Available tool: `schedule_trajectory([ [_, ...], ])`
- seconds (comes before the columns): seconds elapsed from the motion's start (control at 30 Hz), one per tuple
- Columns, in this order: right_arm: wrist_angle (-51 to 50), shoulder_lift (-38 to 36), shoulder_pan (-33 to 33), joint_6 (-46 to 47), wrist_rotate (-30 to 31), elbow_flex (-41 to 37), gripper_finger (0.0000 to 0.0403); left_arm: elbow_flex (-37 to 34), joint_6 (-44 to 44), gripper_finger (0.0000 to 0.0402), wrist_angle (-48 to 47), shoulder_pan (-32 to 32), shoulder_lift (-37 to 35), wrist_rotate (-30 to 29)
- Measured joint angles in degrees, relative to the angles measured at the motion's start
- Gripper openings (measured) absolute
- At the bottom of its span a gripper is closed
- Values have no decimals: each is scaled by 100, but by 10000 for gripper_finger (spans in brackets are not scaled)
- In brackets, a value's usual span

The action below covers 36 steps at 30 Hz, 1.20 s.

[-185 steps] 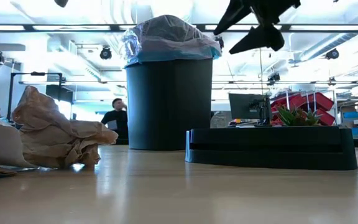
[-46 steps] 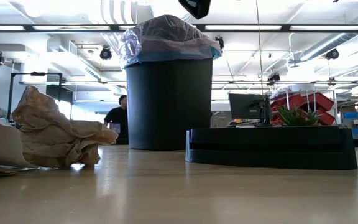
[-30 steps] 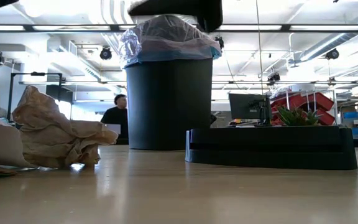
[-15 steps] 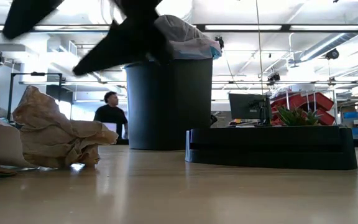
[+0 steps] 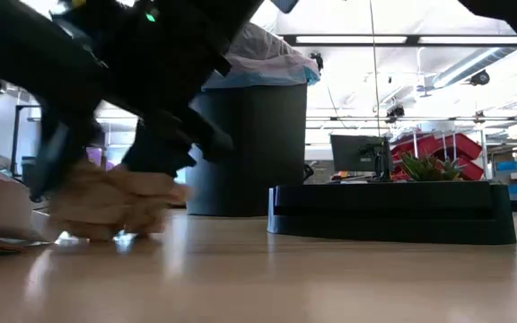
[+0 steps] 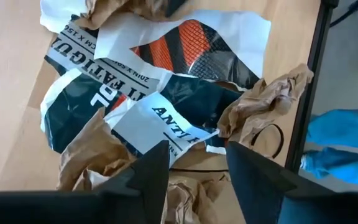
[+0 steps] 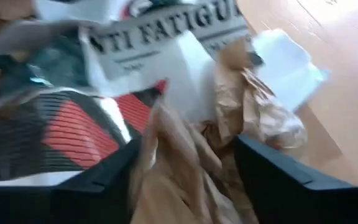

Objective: Place trash/remove bag and relplace
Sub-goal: Put the brown napkin into the black trash bin

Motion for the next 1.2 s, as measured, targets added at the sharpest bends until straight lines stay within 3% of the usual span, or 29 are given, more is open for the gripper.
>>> schedule_trajectory([
  [0.27, -382, -73, -19, -1146, -754, 301, 30, 0, 0, 129, -43, 41, 63, -543],
  [0.33, -535, -149, -18, -1452, -925, 517, 10, 0, 0, 126, -43, 77, 62, -659],
  [0.47, -1148, -330, -34, -1847, -893, 1197, 18, 0, 0, 127, -48, 215, 42, -757],
  [0.67, -1137, -1456, -161, -2489, -455, 1127, 3, 0, 5, 139, -41, 465, 31, -764],
  [0.77, -1131, -1991, -273, -3072, 142, 1127, 6, 0, 17, 144, -40, 556, 31, -768],
  [1.0, -680, -2963, -588, -4149, 2282, 1129, 6, 0, 24, 151, 0, 773, 28, -965],
  [1.2, -710, -3170, -1149, -4129, 2439, 1118, 7, 2, 25, 142, 67, 931, 27, -1014],
])
